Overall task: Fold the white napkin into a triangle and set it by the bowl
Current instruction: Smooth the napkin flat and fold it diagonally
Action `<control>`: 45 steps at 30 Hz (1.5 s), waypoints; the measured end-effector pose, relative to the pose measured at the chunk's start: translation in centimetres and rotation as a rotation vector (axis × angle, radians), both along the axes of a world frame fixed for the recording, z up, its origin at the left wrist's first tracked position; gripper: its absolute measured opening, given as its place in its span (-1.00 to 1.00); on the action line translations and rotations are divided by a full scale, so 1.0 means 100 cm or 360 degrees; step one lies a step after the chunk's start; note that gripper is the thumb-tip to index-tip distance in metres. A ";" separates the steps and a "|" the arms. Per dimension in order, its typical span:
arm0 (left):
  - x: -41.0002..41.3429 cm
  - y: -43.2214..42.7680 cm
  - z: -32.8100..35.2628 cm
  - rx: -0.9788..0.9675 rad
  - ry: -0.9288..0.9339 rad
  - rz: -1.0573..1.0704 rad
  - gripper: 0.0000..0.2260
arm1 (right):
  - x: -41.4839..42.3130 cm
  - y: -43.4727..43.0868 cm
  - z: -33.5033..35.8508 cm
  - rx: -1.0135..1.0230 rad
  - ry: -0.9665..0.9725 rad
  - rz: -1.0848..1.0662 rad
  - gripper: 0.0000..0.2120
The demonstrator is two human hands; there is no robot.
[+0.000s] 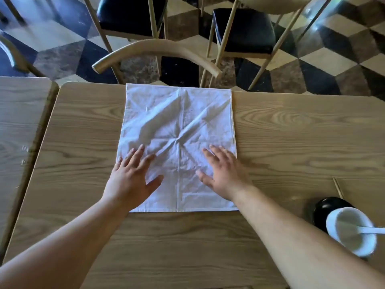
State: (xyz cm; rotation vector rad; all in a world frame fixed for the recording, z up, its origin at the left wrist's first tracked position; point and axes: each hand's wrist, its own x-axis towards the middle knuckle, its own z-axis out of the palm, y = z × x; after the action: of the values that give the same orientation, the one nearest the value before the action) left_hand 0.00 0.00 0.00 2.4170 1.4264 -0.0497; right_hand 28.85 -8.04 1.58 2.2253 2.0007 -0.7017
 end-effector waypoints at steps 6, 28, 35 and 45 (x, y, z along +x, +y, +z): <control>-0.004 -0.009 -0.023 0.0135 -0.0008 -0.0024 -0.26 | 0.002 -0.013 -0.036 0.0201 -0.0083 0.0061 -0.20; -0.035 -0.078 -0.033 0.0175 0.0021 0.0007 -0.29 | -0.005 -0.099 -0.062 0.0502 -0.0231 0.0217 -0.25; -0.045 -0.103 -0.030 0.0114 0.0029 0.0006 -0.29 | -0.014 -0.123 -0.062 0.0463 -0.0250 0.0226 -0.25; -0.056 -0.128 -0.030 0.0115 0.0032 -0.0001 -0.28 | -0.026 -0.150 -0.061 0.0446 -0.0248 0.0225 -0.25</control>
State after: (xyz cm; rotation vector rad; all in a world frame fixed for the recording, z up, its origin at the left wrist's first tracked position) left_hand -5.58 -12.84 -2.95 2.4816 1.4602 -0.0234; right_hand 26.21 -23.01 -4.51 2.1667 2.2650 -0.2376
